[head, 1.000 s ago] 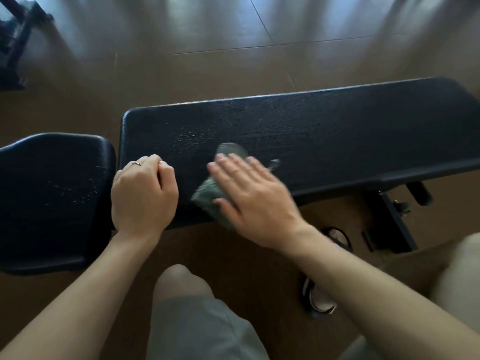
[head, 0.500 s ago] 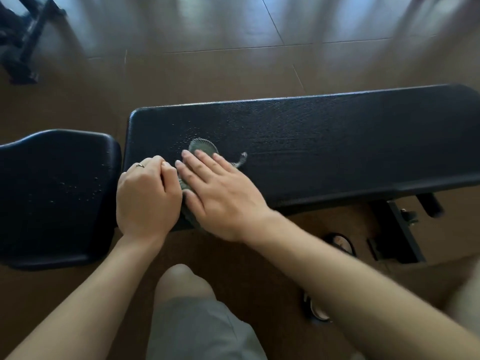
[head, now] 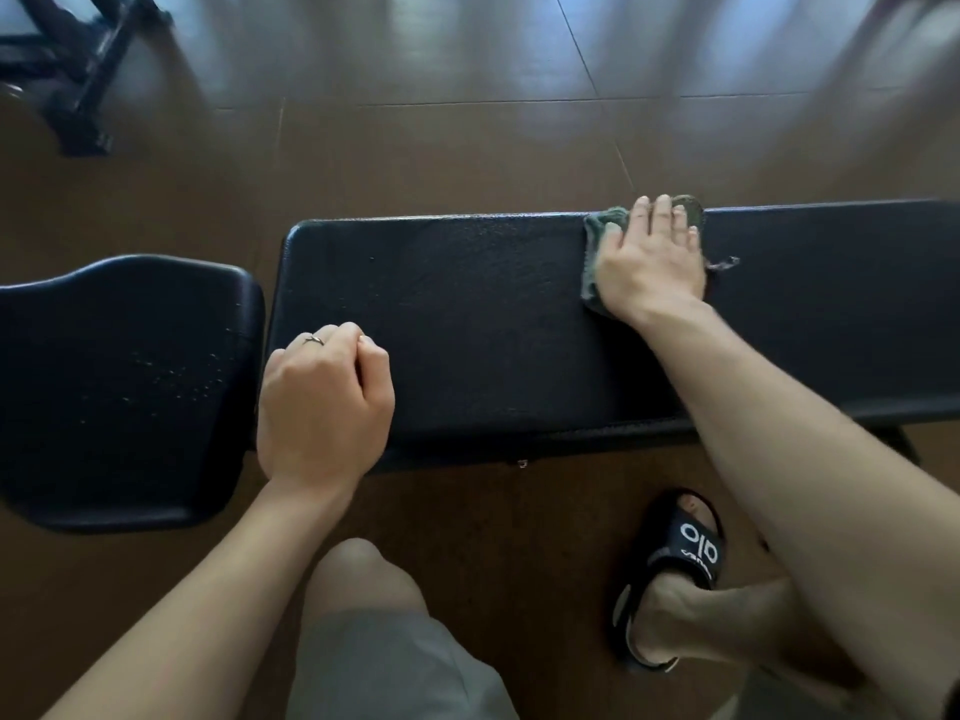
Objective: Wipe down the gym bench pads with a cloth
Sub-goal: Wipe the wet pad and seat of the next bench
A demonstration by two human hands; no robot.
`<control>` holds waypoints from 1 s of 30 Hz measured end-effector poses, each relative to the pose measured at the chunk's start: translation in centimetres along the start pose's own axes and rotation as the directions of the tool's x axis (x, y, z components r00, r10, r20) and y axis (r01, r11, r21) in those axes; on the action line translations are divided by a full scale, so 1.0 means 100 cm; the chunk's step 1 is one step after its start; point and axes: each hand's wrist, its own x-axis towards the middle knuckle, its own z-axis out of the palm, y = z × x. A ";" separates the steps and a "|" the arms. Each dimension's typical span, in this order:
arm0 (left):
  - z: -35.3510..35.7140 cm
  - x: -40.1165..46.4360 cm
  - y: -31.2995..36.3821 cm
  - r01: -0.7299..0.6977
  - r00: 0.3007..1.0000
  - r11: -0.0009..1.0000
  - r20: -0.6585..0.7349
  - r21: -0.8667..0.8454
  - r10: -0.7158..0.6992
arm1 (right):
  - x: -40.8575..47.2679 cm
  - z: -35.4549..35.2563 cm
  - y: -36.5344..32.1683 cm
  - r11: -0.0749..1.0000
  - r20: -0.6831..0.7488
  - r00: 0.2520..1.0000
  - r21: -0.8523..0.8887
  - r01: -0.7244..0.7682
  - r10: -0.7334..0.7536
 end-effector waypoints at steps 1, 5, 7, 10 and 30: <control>0.000 0.000 0.000 -0.001 1.000 1.000 0.001 0.004 0.001 | -0.002 0.004 -0.021 0.999 -0.011 0.999 -0.012 0.041 -0.041; 0.000 0.000 -0.003 -0.008 1.000 1.000 0.003 0.002 0.008 | -0.026 0.020 -0.135 0.858 -0.008 0.858 -0.035 0.513 -0.513; 0.000 -0.001 -0.003 -0.030 0.999 0.999 -0.012 0.011 0.030 | -0.042 0.025 -0.176 0.757 0.031 0.758 -0.025 0.652 -0.652; -0.001 0.000 -0.003 -0.049 0.999 0.999 -0.016 0.000 0.049 | -0.038 0.023 -0.181 0.712 0.052 0.711 0.024 0.702 -0.702; -0.001 -0.004 -0.005 -0.048 0.991 0.996 -0.125 -0.071 0.039 | -0.140 0.027 -0.077 0.797 0.018 0.796 0.009 0.604 -0.605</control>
